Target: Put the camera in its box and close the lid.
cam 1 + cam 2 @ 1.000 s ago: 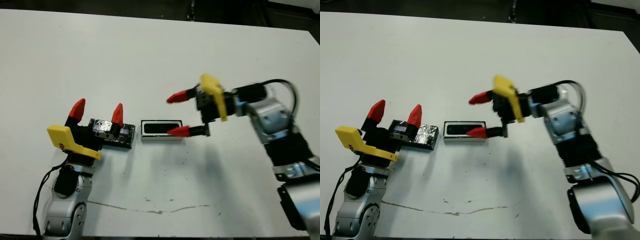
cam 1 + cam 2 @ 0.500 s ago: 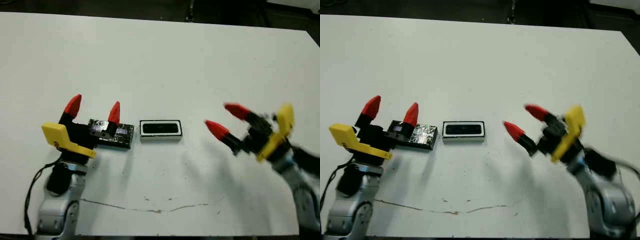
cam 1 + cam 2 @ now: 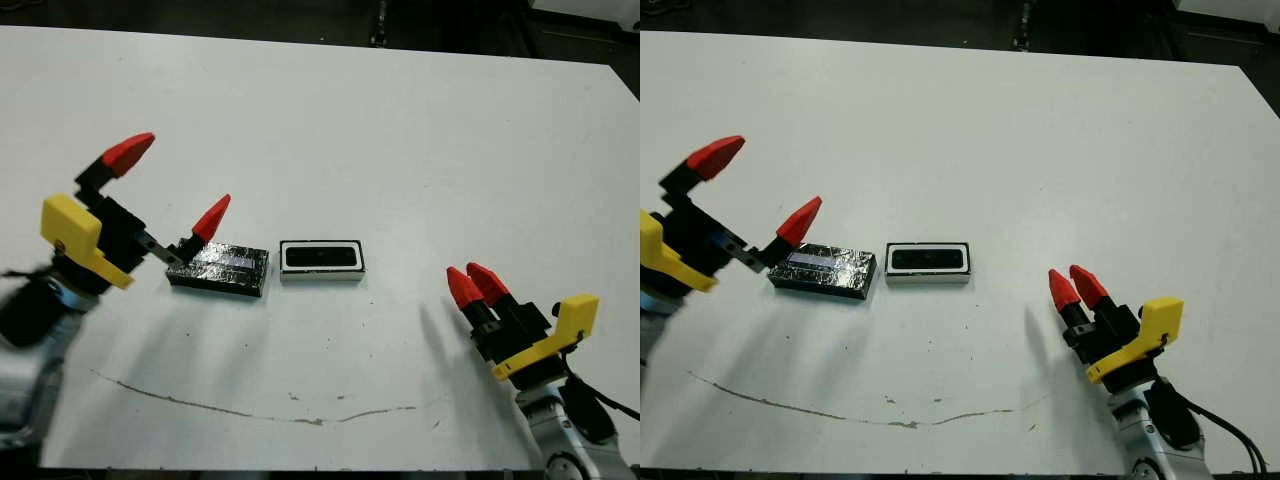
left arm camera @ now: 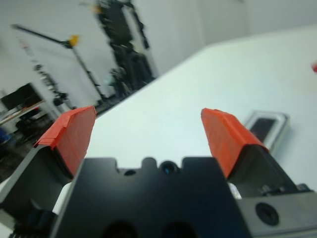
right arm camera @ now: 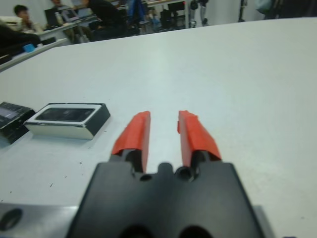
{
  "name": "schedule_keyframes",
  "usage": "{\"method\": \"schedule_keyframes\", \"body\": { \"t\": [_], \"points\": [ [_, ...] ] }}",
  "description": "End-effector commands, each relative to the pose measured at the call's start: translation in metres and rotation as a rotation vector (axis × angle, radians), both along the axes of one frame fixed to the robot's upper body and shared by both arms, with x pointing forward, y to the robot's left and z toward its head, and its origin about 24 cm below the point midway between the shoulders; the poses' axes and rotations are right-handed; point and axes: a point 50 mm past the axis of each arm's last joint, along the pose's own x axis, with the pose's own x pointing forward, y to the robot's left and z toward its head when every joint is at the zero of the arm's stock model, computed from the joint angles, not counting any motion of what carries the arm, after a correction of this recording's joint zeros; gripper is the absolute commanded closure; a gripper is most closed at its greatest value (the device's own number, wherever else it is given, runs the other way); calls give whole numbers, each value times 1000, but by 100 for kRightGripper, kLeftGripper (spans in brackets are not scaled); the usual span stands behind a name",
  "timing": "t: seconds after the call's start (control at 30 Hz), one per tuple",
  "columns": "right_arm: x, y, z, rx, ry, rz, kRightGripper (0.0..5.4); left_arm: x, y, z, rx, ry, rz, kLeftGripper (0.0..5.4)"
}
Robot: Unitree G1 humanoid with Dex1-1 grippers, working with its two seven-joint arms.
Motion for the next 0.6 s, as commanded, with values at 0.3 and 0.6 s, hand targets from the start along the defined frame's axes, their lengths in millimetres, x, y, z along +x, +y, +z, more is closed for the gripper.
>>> {"method": "schedule_keyframes", "body": {
  "t": [0.3,0.6],
  "points": [
    [2,0,-3,-14,25,-45,538,44,27,32,339,272,-362,0],
    [2,2,-3,-25,17,-35,538,59,18,27,456,402,-564,0]
  ]
}}
